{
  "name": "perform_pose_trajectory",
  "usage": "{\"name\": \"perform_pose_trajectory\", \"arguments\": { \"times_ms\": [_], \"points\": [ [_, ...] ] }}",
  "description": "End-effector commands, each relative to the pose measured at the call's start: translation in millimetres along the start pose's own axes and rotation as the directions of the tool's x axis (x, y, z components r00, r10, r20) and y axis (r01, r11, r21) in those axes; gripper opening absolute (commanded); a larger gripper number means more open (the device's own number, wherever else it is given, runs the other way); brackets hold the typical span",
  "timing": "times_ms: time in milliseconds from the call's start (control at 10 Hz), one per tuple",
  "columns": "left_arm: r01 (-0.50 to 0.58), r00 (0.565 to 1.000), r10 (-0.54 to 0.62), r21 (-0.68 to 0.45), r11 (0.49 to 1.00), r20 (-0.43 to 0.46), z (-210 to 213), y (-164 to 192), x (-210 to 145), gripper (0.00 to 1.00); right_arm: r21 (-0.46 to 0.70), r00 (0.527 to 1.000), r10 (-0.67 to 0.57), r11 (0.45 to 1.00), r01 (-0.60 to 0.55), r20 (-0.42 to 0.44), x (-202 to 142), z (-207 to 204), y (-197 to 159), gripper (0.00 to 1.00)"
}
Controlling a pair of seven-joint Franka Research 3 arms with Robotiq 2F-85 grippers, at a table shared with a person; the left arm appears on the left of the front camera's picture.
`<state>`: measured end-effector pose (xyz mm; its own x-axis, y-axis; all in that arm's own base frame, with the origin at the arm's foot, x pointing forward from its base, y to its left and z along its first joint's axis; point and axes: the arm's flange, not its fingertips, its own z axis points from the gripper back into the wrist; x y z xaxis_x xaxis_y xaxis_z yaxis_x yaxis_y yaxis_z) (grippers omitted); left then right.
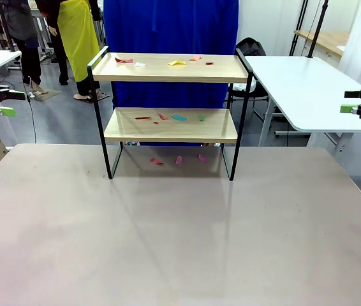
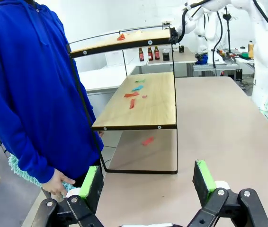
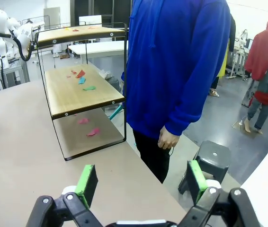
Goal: Clean the shelf.
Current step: Pick up the Duster handed by the human.
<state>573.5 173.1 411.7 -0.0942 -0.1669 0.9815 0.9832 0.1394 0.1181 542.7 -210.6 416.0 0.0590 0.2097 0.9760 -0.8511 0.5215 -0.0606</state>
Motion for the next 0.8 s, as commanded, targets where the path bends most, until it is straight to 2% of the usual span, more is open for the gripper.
{"name": "perform_pose_trajectory", "arguments": {
  "times_ms": [0,700],
  "points": [
    [0.007,1.000,-0.007,-0.009,1.000,-0.009,-0.7,-0.8,-0.3,1.00,-0.001,1.000,0.001,1.000,-0.001,0.003,1.9,-0.4,1.8,1.00],
    [0.007,1.000,-0.007,-0.009,1.000,-0.009,-0.7,-0.8,-0.3,1.00,-0.001,1.000,0.001,1.000,-0.001,0.003,1.9,-0.4,1.8,1.00]
  ]
}}
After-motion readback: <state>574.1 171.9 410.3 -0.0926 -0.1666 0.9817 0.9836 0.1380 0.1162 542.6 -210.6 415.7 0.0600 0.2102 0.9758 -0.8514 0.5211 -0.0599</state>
